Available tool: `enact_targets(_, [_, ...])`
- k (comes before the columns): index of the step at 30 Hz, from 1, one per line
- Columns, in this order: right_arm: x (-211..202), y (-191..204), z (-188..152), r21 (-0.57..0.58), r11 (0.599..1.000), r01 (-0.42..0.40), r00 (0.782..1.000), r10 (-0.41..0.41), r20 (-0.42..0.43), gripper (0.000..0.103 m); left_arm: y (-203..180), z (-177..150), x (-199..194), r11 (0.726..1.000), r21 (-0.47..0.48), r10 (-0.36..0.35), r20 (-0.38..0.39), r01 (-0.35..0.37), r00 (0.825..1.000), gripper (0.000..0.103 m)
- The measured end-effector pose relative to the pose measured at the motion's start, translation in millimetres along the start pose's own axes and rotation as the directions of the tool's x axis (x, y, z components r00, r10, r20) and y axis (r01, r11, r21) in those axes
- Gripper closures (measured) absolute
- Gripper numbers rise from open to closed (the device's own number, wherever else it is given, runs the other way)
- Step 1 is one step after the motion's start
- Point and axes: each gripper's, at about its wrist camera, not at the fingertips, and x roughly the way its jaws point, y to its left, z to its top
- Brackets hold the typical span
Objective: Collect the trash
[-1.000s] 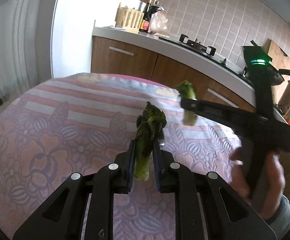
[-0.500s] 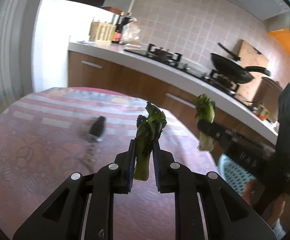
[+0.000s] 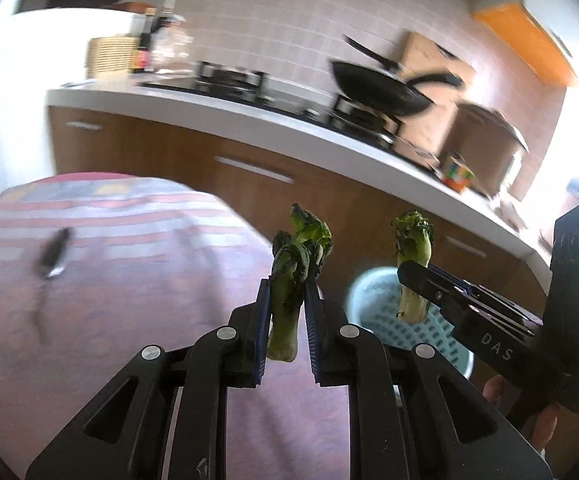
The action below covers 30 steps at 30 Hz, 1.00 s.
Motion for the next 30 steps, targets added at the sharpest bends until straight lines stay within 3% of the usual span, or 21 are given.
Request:
enact_targets(5, [-19, -60, -15, 0.092, 0.987, 0.131, 0.991, -0.128, -0.033, 0.083, -61, -4, 43, 0.992, 0.091, -0.076, -0.082, 0.083, 0.994, 0.088])
enact_targets(8, [-18, -95, -25, 0.142, 0.968, 0.205, 0.977, -0.193, -0.093, 0.083, -91, -7, 67, 0.984, 0.129, -0.106, -0.131, 0.123, 0.986, 0.088])
enact_targets(12, [-8, -122, -34, 0.187, 0.954, 0.236, 0.964, -0.204, -0.173, 0.081, -122, -14, 92, 0.969, 0.187, -0.124, -0.185, 0.159, 0.975, 0.087])
enact_targets(13, [-6, -127, -36, 0.197, 0.951, 0.237, 0.962, -0.202, -0.184, 0.081, -124, -15, 95, 0.969, 0.19, -0.124, -0.186, 0.159, 0.975, 0.084])
enact_targets(15, [-5, -136, -39, 0.22, 0.944, 0.245, 0.959, -0.202, -0.199, 0.075, -126, -17, 102, 0.973, 0.173, -0.118, -0.194, 0.152, 0.974, 0.057])
enact_targets(16, [-6, -140, -40, 0.228, 0.942, 0.245, 0.959, -0.201, -0.198, 0.072, -124, -17, 104, 0.976, 0.154, -0.122, -0.192, 0.152, 0.974, 0.047])
enact_targets(18, [-11, -147, -40, 0.237, 0.936, 0.261, 0.957, -0.22, -0.188, 0.06, -120, -16, 104, 0.979, 0.136, -0.123, -0.185, 0.15, 0.975, 0.047])
enact_targets(23, [-30, -153, -35, 0.252, 0.931, 0.265, 0.961, -0.231, -0.154, 0.06, -110, -11, 91, 0.985, 0.109, -0.12, -0.157, 0.137, 0.98, 0.045])
enact_targets(27, [-49, -134, -23, 0.203, 0.943, 0.262, 0.964, -0.248, -0.091, 0.06, -106, -10, 61, 0.989, 0.102, -0.104, -0.072, 0.111, 0.992, 0.031])
enact_targets(30, [-66, -109, -12, 0.13, 0.947, 0.293, 0.956, -0.291, -0.036, 0.057, -109, -9, 27, 0.991, 0.128, -0.054, 0.027, 0.05, 0.998, 0.025])
